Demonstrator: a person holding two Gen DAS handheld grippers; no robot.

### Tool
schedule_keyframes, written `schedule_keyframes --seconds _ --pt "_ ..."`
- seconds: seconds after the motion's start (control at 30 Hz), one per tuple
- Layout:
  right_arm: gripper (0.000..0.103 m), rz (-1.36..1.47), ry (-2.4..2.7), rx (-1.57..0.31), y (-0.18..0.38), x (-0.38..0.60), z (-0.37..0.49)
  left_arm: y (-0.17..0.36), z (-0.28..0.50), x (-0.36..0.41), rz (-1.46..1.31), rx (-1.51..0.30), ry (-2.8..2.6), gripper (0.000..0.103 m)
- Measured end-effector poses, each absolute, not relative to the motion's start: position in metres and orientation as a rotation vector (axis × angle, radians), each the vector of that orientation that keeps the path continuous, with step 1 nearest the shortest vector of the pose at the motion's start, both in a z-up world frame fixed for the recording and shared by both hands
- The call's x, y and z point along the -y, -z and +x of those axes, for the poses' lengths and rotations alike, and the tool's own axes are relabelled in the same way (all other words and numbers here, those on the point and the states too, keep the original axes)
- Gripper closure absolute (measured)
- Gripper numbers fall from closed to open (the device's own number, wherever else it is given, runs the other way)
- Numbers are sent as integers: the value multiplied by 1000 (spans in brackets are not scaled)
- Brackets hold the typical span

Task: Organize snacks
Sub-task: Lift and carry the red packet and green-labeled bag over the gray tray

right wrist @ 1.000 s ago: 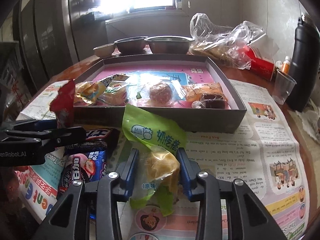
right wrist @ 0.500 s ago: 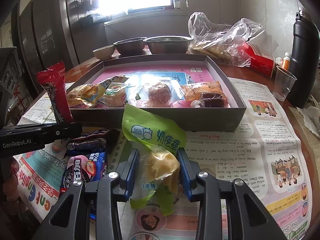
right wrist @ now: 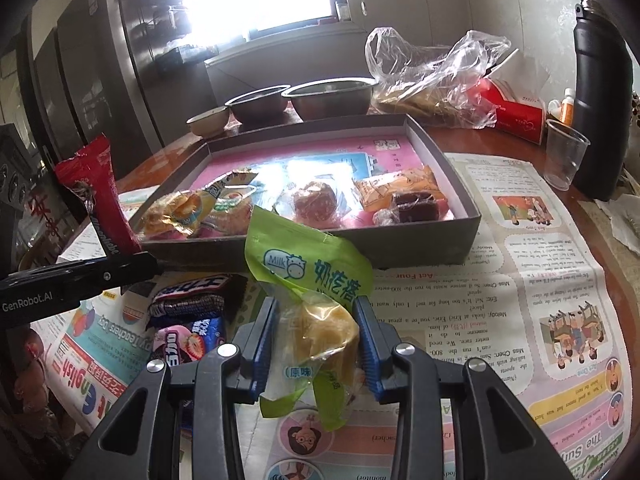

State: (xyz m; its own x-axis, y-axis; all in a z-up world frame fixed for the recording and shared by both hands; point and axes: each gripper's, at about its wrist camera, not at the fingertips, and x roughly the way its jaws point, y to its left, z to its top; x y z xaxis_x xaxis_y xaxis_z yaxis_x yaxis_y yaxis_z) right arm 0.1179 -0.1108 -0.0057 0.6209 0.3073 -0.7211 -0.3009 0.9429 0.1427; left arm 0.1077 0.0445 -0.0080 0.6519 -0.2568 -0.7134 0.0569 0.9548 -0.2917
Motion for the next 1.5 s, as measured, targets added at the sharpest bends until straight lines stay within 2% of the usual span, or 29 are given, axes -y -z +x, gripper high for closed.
schedule_keyframes --seconds 1.5 --pt "65 111 -334 -717 -32 139 127 -30 131 -31 -268 -783 176 78"
